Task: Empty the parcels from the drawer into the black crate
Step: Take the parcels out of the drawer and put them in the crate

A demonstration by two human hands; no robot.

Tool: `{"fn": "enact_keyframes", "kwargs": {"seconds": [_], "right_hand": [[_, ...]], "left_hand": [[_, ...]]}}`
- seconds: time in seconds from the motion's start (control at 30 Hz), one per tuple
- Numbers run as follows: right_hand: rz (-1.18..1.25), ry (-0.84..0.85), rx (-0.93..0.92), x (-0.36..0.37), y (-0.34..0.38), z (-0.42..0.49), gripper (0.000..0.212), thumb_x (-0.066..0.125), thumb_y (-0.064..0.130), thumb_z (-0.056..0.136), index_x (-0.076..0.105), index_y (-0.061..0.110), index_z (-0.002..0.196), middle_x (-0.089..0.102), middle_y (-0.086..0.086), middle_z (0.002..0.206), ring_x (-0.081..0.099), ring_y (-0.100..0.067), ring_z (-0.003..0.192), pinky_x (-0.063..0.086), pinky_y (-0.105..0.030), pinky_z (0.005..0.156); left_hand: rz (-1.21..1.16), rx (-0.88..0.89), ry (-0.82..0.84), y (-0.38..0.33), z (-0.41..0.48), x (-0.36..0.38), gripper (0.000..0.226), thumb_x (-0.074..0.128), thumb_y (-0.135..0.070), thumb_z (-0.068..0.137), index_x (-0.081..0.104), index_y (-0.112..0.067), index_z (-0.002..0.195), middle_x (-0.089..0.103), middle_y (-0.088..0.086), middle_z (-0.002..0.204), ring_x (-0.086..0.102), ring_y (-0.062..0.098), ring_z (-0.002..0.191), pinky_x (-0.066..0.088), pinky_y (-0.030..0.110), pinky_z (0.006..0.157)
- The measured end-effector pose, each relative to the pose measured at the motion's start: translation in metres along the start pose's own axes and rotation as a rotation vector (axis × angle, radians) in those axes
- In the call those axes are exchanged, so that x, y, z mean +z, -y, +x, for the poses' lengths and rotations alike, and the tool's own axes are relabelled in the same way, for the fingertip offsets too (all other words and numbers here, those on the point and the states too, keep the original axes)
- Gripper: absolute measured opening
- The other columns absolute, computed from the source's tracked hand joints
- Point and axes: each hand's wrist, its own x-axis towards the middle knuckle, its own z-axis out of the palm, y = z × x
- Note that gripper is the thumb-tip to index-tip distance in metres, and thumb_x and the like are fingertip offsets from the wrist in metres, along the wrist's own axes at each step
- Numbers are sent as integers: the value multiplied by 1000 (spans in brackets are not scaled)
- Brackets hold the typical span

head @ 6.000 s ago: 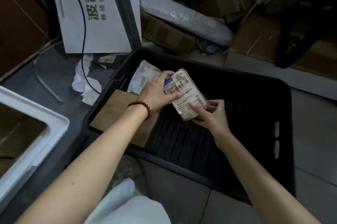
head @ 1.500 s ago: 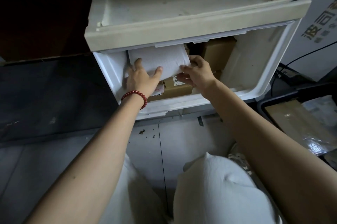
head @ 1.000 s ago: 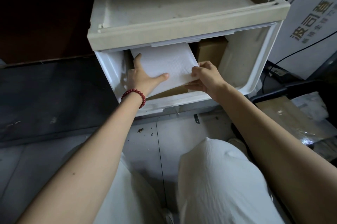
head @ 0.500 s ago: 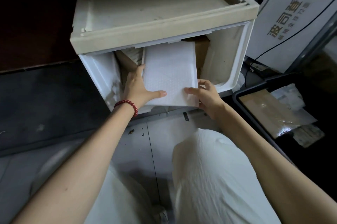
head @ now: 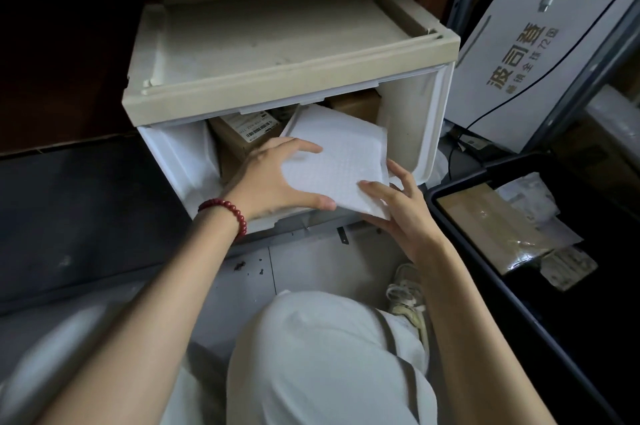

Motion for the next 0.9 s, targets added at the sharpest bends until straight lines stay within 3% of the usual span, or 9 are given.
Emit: {"fn": "enact_keyframes", "kwargs": {"seconds": [0.1, 0.2, 0.27, 0.37, 0.47, 0.6, 0.67, 0.73, 0.9], "right_hand": [[41, -18, -16, 3, 7, -1, 66, 79, 18, 75, 47, 26, 133, 64, -4, 112, 72, -13, 80, 57, -31, 70], [50, -17, -12, 3, 12, -3, 59, 78, 20, 77, 52, 22, 130, 62, -5, 117, 71, -13, 86, 58, -32, 69], [55, -24, -18, 2, 15, -5, 45, 71, 26, 84, 57, 21, 126, 62, -4, 118, 70, -17, 89, 58, -34, 67], [72, -91, -72, -1, 22, -7, 22, 53, 27, 96, 64, 25, 114, 63, 1, 110, 72, -17, 85, 58, -33, 64], [-39, -167, -182, -8, 24, -8, 32, 43, 14, 100, 69, 32, 109, 67, 9, 103, 69, -10, 90, 56, -24, 62], [-274, -208, -368, -17, 20, -8, 31, 54, 8, 96, 61, 26, 120, 58, 11, 121, 57, -7, 107, 50, -28, 87], [-384, -231, -411, -20, 18, -8, 27, 61, 17, 94, 60, 18, 120, 54, 7, 131, 51, -11, 118, 43, -30, 96], [-435, -245, -443, -22, 17, -9, 22, 62, 25, 93, 59, 14, 112, 57, 6, 128, 53, -9, 112, 43, -25, 89], [-392, -220, -475, -23, 20, -12, 8, 58, 21, 96, 53, 16, 92, 57, 3, 86, 55, -21, 86, 43, -36, 81]], "left_hand": [[140, 30, 30, 2, -3, -2, 82, 74, -72, 44, 53, -50, 120, 39, -14, 141, 34, 15, 130, 30, 36, 110], [309, 111, -126, 4, -5, 3, 51, 76, -50, 69, 58, -41, 116, 52, -16, 130, 52, 20, 112, 46, 33, 88], [408, 164, -271, 1, -6, 5, 31, 70, -31, 80, 61, -35, 110, 61, -12, 119, 60, 25, 96, 44, 30, 69], [423, 207, -367, -5, -5, 4, 21, 65, -22, 86, 63, -32, 104, 66, -10, 105, 62, 25, 80, 37, 25, 60], [347, 211, -378, -11, -4, -1, 19, 65, -21, 85, 64, -30, 101, 66, -11, 100, 60, 21, 76, 40, 25, 57], [323, 259, -401, -21, -1, -7, 12, 67, -26, 83, 59, -27, 92, 61, -12, 87, 56, 17, 68, 40, 21, 50], [303, 268, -438, -24, 0, -9, 21, 70, -37, 81, 55, -24, 87, 58, -11, 78, 53, 15, 63, 37, 18, 49], [249, 256, -475, -26, 0, -9, 36, 70, -51, 76, 53, -22, 88, 58, -9, 75, 55, 16, 62, 45, 22, 50], [82, 137, -548, -27, 5, -8, 58, 75, -59, 66, 46, -22, 100, 61, -5, 80, 60, 14, 63, 50, 24, 49]]}}
